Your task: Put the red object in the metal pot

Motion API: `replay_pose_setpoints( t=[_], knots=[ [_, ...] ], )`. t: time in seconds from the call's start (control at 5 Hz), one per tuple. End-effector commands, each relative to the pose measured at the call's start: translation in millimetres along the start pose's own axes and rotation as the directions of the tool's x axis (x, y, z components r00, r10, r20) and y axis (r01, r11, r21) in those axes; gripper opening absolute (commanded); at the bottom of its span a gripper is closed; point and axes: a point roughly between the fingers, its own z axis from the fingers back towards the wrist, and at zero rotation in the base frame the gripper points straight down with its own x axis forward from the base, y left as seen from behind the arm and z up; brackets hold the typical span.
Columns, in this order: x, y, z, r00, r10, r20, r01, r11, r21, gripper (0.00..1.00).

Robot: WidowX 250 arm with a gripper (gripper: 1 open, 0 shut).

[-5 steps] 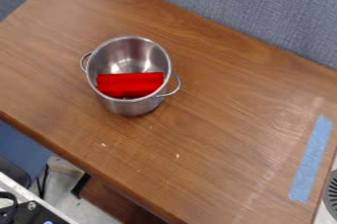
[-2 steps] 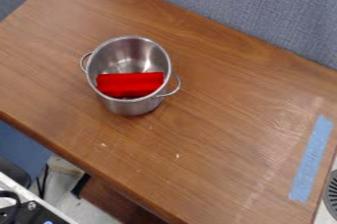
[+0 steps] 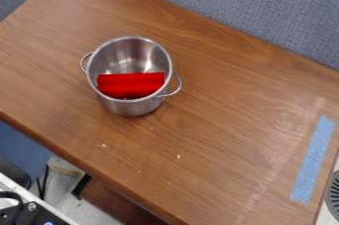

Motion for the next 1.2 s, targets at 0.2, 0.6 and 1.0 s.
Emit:
replay_pose_setpoints(
  t=[0.2,0.6,1.0],
  knots=[
    [18.7,35,-8.2,0.992,-0.068,0.111,0.066,0.998,0.022,1.0],
    [32.3,28,-29.6,0.932,-0.309,0.187,0.316,0.949,-0.009,1.0],
    [32.2,-10,-34.3,0.797,-0.544,0.262,0.569,0.822,-0.025,1.0]
  ],
)
